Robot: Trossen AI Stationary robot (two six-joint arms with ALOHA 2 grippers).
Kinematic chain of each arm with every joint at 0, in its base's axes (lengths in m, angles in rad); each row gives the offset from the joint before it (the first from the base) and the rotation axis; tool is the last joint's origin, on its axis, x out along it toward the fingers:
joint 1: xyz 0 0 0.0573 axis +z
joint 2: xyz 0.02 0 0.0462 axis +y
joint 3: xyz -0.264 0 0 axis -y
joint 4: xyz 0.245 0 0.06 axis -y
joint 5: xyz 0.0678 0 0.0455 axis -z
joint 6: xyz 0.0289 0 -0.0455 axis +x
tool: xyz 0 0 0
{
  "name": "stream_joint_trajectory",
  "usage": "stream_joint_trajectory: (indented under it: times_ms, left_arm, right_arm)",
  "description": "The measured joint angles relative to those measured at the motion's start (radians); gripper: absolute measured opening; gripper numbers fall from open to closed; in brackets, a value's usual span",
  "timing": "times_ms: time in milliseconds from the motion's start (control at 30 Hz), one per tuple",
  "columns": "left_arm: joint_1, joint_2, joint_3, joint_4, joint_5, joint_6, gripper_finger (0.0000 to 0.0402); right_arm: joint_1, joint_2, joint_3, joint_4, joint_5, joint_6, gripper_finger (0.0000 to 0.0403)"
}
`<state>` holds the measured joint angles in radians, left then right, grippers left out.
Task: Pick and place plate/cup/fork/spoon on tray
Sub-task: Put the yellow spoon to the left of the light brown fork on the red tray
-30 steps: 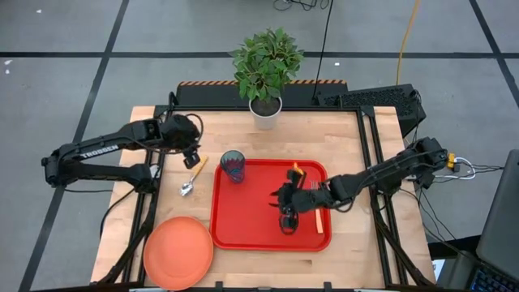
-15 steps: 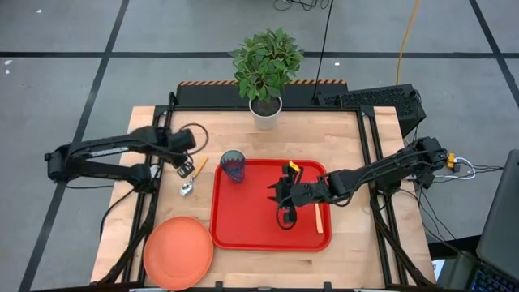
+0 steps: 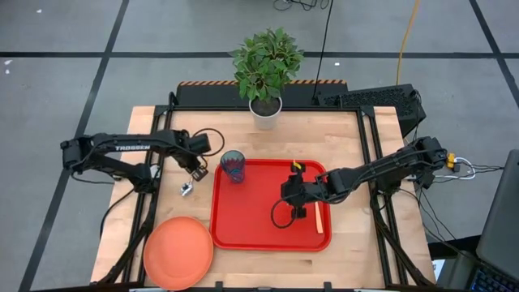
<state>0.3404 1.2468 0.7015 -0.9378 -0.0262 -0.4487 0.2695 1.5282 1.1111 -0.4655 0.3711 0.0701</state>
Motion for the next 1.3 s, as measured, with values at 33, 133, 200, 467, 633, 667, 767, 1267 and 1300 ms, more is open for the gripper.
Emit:
stream_joint_trajectory:
  times_ms: [33, 133, 200, 467, 633, 667, 767, 1267, 1300]
  left_arm:
    - [-0.009, 0.011, -0.011, 0.018, 0.0, -0.015, 0.0074]
    - [-0.028, 0.037, -0.038, 0.059, 0.001, -0.04, 0.0074]
    - [-0.03, 0.045, -0.059, 0.07, 0.001, -0.059, 0.0074]
    - [-0.03, 0.041, -0.124, 0.178, 0.012, -0.089, 0.0074]
    - [-0.03, 0.041, -0.122, 0.195, -0.005, -0.085, 0.0074]
    - [-0.03, 0.041, -0.122, 0.194, -0.008, -0.085, 0.0074]
    - [-0.038, 0.041, -0.122, 0.195, -0.016, -0.086, 0.0074]
    - [-0.062, 0.015, -0.126, 0.212, 0.025, -0.028, 0.0074]
    - [-0.062, 0.015, -0.126, 0.212, 0.026, -0.033, 0.0074]
  right_arm:
    - [0.0, 0.0, -0.005, 0.001, 0.0, 0.004, 0.0134]
    - [0.0, -0.001, -0.023, -0.011, 0.0, 0.019, 0.0134]
    - [0.0, -0.001, -0.031, -0.024, 0.0, 0.028, 0.0134]
    - [0.0, -0.001, -0.06, -0.028, -0.001, 0.064, 0.0134]
    - [0.0, -0.001, -0.063, -0.025, -0.001, 0.072, 0.0134]
    - [0.0, -0.001, -0.063, -0.024, -0.001, 0.071, 0.0134]
    - [0.0, -0.001, -0.063, -0.025, -0.001, 0.073, 0.0134]
    - [-0.016, -0.001, -0.063, -0.025, -0.001, 0.068, 0.0134]
    - [-0.019, -0.001, -0.063, -0.025, -0.001, 0.067, 0.0134]
